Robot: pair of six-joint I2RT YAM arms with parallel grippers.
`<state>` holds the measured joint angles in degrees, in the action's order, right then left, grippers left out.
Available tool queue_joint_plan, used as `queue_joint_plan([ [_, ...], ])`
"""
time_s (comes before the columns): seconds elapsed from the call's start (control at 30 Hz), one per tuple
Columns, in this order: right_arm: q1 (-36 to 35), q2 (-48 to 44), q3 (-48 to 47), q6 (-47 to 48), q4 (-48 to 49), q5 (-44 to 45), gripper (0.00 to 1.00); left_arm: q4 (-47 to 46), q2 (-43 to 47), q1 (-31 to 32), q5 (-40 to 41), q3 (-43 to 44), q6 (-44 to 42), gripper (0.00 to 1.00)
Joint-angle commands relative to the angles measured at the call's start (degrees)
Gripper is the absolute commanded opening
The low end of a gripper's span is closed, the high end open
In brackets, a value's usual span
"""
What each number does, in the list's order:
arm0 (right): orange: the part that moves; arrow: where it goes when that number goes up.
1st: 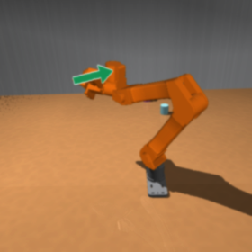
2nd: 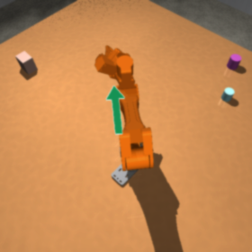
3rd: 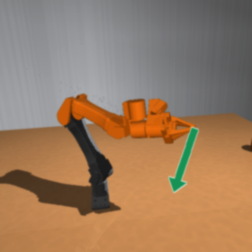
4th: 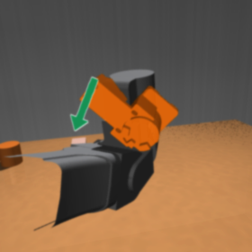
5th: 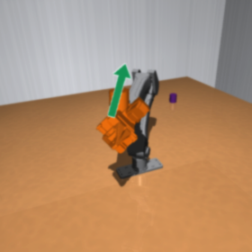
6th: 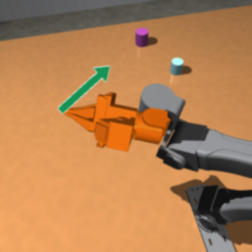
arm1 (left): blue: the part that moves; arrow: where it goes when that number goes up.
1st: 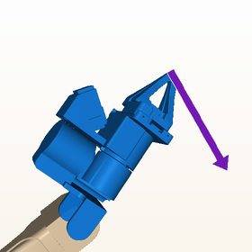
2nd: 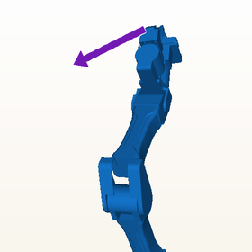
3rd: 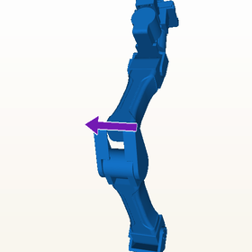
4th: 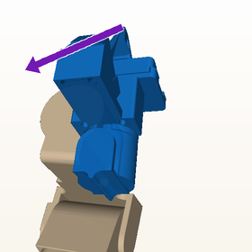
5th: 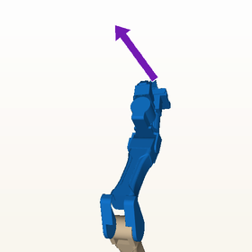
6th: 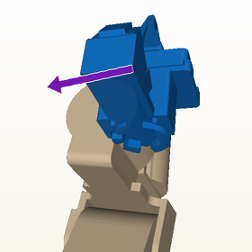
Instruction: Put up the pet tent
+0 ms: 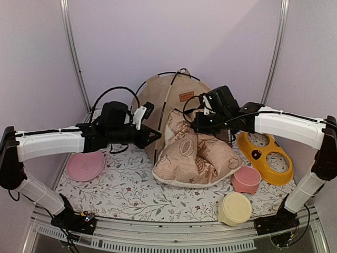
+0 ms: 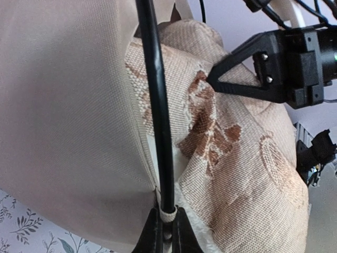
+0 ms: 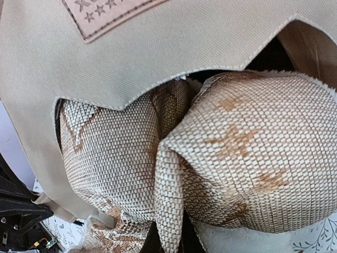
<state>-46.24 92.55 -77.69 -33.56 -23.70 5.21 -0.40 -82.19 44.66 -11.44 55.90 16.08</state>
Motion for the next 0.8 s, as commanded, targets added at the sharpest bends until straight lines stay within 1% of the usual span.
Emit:
queue_joint_plan([
  [0.0,0.05,-1.06,1.34,0.80,11.34,1.40,0.00,-3.47,2.24,1.08,-10.23,-1.23,-2.44,0.00],
  [0.1,0.29,-0.96,1.62,1.36,11.85,8.58,0.00,-3.77,3.05,1.11,-13.49,-1.65,-2.69,0.00],
  [0.17,0.58,-0.32,2.19,2.60,12.93,11.70,0.00,-3.49,3.78,1.07,-14.71,-1.94,-2.93,0.00],
  [0.33,0.56,2.01,5.36,5.37,18.52,11.33,0.00,-4.44,6.26,0.64,-15.41,-3.73,-2.66,0.00],
  [0.43,0.52,3.14,6.37,5.67,19.97,10.79,0.01,-5.33,6.94,-0.07,-14.70,-4.83,-1.52,0.00],
  [0.5,0.41,3.15,6.15,6.57,19.91,8.98,0.09,-4.79,6.89,-0.43,-11.04,-5.18,-0.43,0.00],
  [0.53,0.26,2.83,5.94,7.07,19.86,7.58,0.16,-4.05,6.71,-0.72,-9.05,-5.11,0.17,0.00],
  [0.57,0.01,2.40,5.64,7.62,19.50,6.19,0.27,-3.33,6.39,-1.00,-7.48,-4.98,0.71,0.00],
  [0.63,-0.61,1.84,4.13,8.67,16.81,4.54,0.44,-2.06,5.81,-1.28,-5.15,-4.84,1.28,0.00],
  [0.73,-1.13,0.08,2.97,8.70,12.68,2.92,0.64,-1.00,5.33,-1.46,-3.01,-5.00,1.99,0.00],
  [0.77,-1.13,-0.75,2.99,8.48,11.52,2.60,0.69,-0.82,5.22,-1.57,-2.37,-5.09,2.24,0.00],
])
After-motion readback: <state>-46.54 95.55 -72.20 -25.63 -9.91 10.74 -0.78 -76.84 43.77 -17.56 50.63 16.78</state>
